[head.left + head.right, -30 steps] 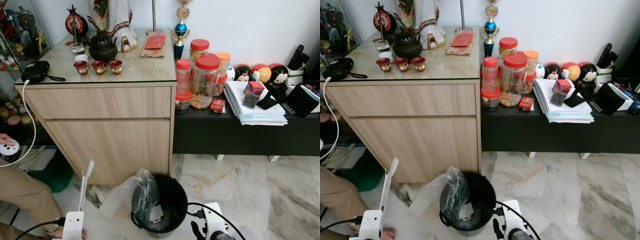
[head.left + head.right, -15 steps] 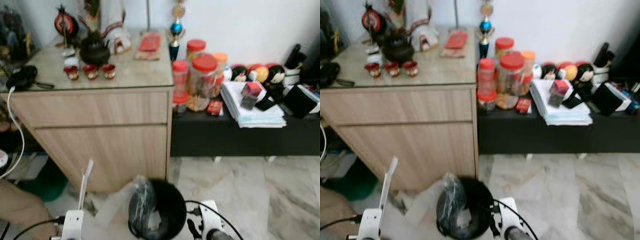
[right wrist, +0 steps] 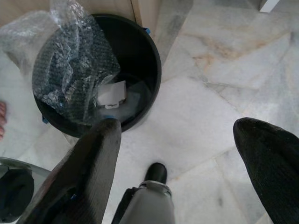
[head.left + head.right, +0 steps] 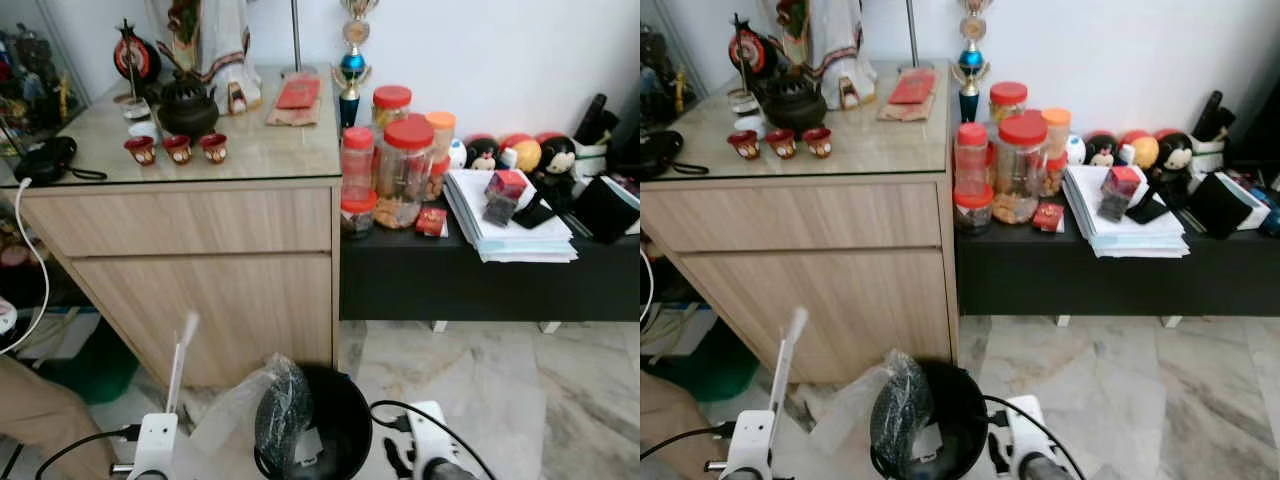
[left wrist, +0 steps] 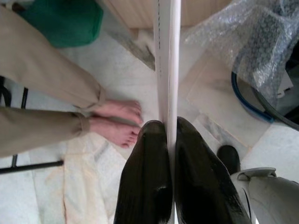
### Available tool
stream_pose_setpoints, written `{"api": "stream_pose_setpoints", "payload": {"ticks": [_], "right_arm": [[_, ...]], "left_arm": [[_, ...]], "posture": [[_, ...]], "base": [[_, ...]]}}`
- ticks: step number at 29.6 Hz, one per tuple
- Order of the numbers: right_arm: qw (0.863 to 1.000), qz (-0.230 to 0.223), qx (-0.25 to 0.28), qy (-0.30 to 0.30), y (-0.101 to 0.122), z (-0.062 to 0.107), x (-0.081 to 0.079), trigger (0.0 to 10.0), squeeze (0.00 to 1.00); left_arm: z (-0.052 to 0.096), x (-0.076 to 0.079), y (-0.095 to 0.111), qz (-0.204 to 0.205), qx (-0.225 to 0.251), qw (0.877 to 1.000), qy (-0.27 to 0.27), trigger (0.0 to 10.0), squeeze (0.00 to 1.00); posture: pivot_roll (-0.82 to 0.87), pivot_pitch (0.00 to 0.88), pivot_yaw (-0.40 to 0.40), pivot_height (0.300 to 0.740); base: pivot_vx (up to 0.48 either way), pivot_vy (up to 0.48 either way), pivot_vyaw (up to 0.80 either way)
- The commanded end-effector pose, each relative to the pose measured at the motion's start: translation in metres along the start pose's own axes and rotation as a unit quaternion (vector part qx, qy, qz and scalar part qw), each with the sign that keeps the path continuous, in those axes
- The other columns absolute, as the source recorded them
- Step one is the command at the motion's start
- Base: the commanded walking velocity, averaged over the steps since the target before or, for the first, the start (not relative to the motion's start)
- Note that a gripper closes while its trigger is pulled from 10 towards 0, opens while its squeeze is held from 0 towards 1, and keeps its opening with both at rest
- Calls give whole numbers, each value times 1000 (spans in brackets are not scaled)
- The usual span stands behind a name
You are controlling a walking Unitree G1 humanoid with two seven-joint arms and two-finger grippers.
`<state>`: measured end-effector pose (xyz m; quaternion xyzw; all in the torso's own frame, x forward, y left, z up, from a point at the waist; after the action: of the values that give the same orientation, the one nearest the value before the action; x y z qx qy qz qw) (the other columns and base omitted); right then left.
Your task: Picking trash to rubbish bin
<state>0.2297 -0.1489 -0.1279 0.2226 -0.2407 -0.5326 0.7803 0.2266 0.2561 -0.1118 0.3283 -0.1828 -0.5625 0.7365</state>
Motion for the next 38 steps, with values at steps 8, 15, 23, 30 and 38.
{"api": "stream_pose_setpoints", "payload": {"ticks": [8,15,23,30,38], "right_arm": [[1000,1,14,10,12,-2,-8,10000,0],[999,5,26,20,21,-4,-11,10000,0],[997,27,66,32,52,-7,-9,10000,0],[995,34,89,31,71,-7,-5,10000,0],[990,43,134,28,99,-6,2,10000,0]], "left_arm": [[0,-5,3,-10,6,1000,5,10000,0],[-2,0,6,-10,5,1000,-3,10000,0],[-6,17,43,-26,59,998,-25,10000,0],[-7,15,69,-55,100,993,-17,10000,0],[6,40,126,-161,234,956,-68,10000,0]], "posture": [[40,32,21,740],[40,36,18,740],[33,39,13,740],[38,43,9,740],[42,49,9,740]], "base": [[279,0,0],[194,0,0],[0,0,0],[0,0,0],[0,0,0]]}}
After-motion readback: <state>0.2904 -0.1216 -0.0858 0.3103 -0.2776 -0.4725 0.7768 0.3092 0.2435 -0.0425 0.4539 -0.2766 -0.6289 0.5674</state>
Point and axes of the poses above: a point about 5 cm out from each wrist's last joint towards the gripper, its own z axis pointing back from the gripper into the wrist, its own y axis along the axis of the wrist's last joint, x = y × z, the point moved 6 cm from there along -z, pointing out of the wrist towards the gripper, and after that the axes turned 13 degrees about z, right-handed, at the moved point
